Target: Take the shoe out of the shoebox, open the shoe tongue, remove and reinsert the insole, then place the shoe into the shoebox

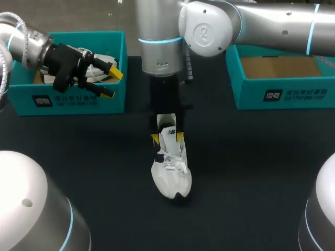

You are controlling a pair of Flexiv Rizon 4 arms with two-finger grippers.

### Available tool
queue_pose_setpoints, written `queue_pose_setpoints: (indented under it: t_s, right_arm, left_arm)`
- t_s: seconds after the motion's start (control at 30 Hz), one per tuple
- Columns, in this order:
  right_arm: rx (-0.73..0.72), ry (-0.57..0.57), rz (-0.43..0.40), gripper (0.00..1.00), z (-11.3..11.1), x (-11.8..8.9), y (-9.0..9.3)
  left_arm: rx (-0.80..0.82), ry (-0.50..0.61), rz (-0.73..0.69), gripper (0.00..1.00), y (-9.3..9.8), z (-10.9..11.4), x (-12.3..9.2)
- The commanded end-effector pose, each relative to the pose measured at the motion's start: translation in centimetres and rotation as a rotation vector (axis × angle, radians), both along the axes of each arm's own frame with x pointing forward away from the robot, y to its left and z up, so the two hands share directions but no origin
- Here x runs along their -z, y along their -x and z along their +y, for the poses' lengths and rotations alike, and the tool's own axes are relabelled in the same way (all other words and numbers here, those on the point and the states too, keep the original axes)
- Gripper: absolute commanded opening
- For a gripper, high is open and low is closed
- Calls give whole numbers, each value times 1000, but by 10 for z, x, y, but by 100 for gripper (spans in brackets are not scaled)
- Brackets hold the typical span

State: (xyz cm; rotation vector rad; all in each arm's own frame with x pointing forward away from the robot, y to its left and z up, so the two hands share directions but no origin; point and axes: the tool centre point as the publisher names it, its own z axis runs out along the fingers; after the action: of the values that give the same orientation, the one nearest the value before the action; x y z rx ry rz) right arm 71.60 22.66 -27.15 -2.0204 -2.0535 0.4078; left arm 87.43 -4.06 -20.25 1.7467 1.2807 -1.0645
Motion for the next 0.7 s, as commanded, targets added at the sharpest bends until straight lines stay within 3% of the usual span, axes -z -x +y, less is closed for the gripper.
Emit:
queue_pose_setpoints:
  t_s: [0.03,0.43,0.7]
  right_arm:
    - [2,-5,-4,0,-2,1,1]
    - [-5,4,-5,0,-3,3,-1]
    - [11,40,-149,0,-2,13,-10]
  left_arm:
    - [1,-2,-1,100,0,0,0]
    - [1,-2,-1,100,0,0,0]
    - [1,-2,-1,100,0,0,0]
